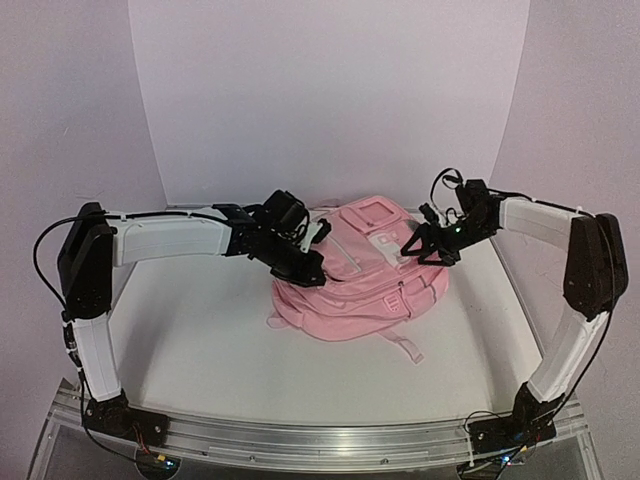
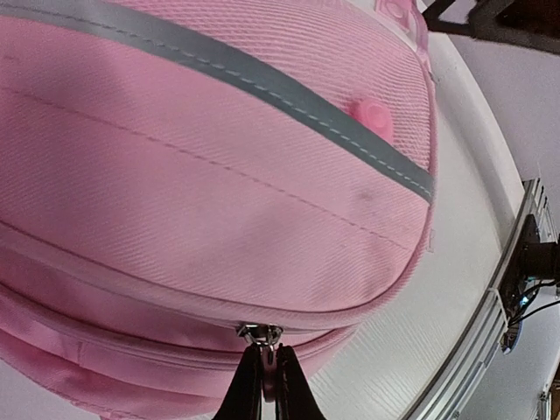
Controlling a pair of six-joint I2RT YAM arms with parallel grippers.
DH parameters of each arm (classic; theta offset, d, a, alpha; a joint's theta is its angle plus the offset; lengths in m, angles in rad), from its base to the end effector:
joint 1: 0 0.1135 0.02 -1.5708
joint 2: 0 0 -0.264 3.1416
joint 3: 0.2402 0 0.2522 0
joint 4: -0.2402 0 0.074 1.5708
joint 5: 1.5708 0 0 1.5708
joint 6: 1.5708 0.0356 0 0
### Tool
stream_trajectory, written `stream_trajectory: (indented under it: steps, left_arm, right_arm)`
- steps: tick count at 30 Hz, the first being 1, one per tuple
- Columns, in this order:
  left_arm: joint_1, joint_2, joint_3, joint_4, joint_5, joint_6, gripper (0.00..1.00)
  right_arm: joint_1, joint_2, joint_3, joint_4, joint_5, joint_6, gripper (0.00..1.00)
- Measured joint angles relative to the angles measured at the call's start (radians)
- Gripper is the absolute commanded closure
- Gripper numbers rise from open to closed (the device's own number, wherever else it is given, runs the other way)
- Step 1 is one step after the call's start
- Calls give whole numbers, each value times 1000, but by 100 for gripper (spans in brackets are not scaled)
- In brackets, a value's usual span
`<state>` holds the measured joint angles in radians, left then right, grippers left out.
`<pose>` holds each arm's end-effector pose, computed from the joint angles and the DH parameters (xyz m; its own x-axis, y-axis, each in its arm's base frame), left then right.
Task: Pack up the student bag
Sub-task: Zip the student bag at the center of the board.
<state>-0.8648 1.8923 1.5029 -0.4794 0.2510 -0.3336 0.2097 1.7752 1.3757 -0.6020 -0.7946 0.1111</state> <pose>0.2676 -0.3275 0.2437 -0.7435 0.3832 -0.5480 0.6326 0.6687 -0.3906 0.3624 0.1031 0.2487 -0.8766 -0.1071 -0.4691 -0.4275 0.6209 0.6571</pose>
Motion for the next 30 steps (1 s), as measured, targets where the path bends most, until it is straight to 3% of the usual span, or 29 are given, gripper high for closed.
stream_trajectory:
  steps: [13,23,30]
  left_arm:
    - [-199,107,64,44,-54,-99,100]
    - [-213,154,125,109,-132,-201,100]
    - [-212,195,197,34,-189,-249,97]
  right_arm:
    - [82,43,-172,43,24,33,38]
    - [135,40,-212,164,43,183,53]
    - [170,40,-243,274,72,305,58]
